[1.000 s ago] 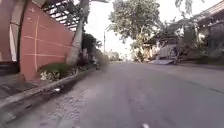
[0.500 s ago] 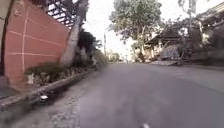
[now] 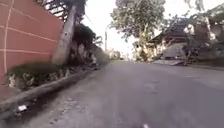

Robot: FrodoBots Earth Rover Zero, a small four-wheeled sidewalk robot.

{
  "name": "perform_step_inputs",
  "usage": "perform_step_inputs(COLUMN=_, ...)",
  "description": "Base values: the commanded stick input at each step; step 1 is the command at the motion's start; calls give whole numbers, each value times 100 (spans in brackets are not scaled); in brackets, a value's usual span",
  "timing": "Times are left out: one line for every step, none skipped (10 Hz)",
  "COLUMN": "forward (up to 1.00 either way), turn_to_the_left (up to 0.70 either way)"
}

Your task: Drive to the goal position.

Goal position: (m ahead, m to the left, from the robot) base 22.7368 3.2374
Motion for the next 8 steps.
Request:
perform_step_inputs(forward=100, turn_to_the_left=0)
perform_step_inputs(forward=100, turn_to_the_left=0)
perform_step_inputs(forward=100, turn_to_the_left=0)
perform_step_inputs(forward=100, turn_to_the_left=0)
perform_step_inputs(forward=100, turn_to_the_left=0)
perform_step_inputs(forward=100, turn_to_the_left=0)
perform_step_inputs(forward=100, turn_to_the_left=0)
perform_step_inputs(forward=100, turn_to_the_left=0)
